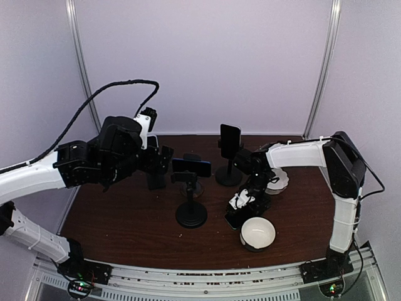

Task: Place the phone on the phone stand

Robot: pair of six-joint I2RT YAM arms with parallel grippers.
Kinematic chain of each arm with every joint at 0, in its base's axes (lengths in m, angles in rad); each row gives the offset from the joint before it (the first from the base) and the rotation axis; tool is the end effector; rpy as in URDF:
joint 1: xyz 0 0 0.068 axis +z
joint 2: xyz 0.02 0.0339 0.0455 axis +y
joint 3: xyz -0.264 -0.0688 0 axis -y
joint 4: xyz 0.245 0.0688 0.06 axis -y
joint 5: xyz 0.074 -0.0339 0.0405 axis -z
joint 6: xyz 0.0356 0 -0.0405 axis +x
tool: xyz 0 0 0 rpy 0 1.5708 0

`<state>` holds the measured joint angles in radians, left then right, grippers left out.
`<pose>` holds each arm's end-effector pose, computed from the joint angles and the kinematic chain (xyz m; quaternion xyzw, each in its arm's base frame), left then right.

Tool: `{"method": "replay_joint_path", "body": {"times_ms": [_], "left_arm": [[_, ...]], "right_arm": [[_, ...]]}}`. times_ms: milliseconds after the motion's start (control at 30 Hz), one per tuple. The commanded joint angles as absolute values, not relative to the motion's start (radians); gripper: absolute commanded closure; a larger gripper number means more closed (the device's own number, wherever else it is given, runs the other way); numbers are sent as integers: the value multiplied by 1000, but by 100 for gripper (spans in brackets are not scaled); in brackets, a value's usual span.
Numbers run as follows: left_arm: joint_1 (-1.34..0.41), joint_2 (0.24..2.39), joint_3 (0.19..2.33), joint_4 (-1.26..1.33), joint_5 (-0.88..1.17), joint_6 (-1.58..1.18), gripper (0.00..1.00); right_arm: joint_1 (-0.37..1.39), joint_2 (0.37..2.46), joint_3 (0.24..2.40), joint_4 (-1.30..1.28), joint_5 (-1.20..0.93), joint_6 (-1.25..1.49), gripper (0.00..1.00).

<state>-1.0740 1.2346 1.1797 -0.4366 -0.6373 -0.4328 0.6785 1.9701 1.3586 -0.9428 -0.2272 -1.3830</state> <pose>0.1479 -0.2284 0.3608 0.1040 0.8239 -0.1378 0.5398 0.2748 0.2319 0.1565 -0.8526 0.5100 0.1036 0.0468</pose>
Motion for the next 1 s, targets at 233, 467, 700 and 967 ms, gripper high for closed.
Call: {"method": "replay_joint_path", "body": {"times_ms": [233, 467, 700, 967], "left_arm": [[-1045, 1173, 1103, -360, -693, -511, 2], [-1045, 1183, 1111, -358, -631, -501, 7], [-1043, 1162, 1082, -302, -590, -543, 13], [-1043, 1194, 1050, -125, -423, -638, 25]], "right_arm": [[666, 1926, 1398, -979, -252, -1309, 100], [666, 1861, 1424, -992, -264, -1273, 100], [661, 1750, 1429, -991, -324, -1217, 100], [663, 1617, 1493, -1013, -497, -1034, 100]]}}
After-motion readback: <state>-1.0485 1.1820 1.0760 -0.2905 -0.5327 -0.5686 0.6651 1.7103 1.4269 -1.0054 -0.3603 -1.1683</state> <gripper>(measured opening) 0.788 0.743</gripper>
